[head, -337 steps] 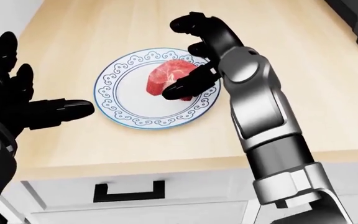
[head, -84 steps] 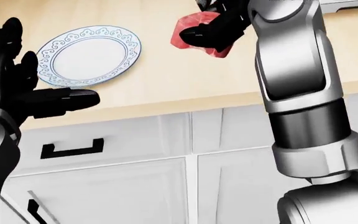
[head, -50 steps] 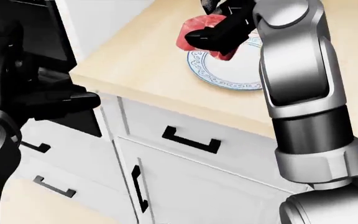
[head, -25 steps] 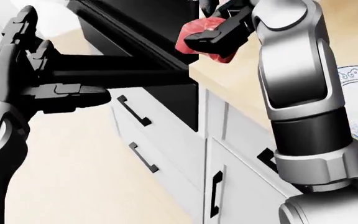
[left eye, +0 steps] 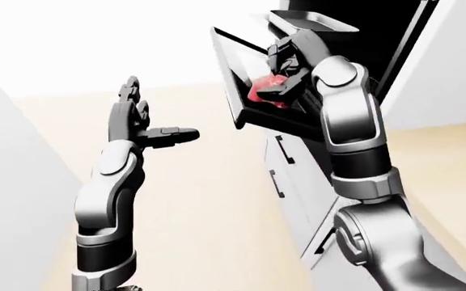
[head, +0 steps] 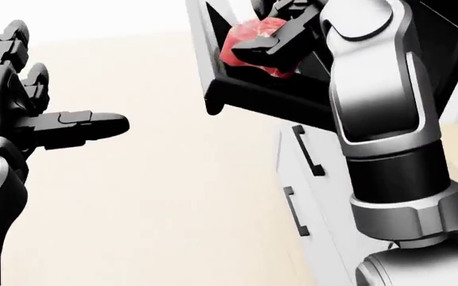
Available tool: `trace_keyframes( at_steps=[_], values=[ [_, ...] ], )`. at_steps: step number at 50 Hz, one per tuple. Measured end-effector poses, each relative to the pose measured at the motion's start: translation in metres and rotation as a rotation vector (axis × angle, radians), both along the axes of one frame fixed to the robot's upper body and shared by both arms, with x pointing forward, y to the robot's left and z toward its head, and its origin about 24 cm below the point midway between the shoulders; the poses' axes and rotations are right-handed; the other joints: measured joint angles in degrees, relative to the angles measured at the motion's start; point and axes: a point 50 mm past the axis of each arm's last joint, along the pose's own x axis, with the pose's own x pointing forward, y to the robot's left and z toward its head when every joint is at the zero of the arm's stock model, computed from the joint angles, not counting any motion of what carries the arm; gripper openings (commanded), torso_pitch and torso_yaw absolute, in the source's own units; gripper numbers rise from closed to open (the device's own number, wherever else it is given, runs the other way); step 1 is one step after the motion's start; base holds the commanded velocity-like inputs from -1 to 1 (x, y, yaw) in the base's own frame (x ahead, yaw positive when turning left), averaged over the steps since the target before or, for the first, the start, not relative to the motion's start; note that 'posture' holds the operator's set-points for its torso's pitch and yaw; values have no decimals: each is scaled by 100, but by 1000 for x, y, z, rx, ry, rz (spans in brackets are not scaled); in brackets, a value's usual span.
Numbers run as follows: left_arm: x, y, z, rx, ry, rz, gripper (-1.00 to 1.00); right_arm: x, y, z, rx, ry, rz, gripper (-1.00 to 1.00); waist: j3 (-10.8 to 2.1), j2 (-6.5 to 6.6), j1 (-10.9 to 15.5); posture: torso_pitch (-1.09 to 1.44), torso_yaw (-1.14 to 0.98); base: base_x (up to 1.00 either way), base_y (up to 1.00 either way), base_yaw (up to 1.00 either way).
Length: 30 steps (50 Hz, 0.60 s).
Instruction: Place the steak on the top rack of the oven.
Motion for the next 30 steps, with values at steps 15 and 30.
trace_keyframes(
  at_steps=[15, 30],
  values=[
    [0, 2, -3, 2, 17, 1, 100, 1, -4, -3, 16, 13, -28, -100, 201, 586, -220, 0, 0, 0, 20, 7],
    [1, 3, 10, 10, -23, 10, 100, -1, 2, 24, 17, -30, 6, -100, -20, 580, 45, 0, 0, 10, -23, 0]
  ],
)
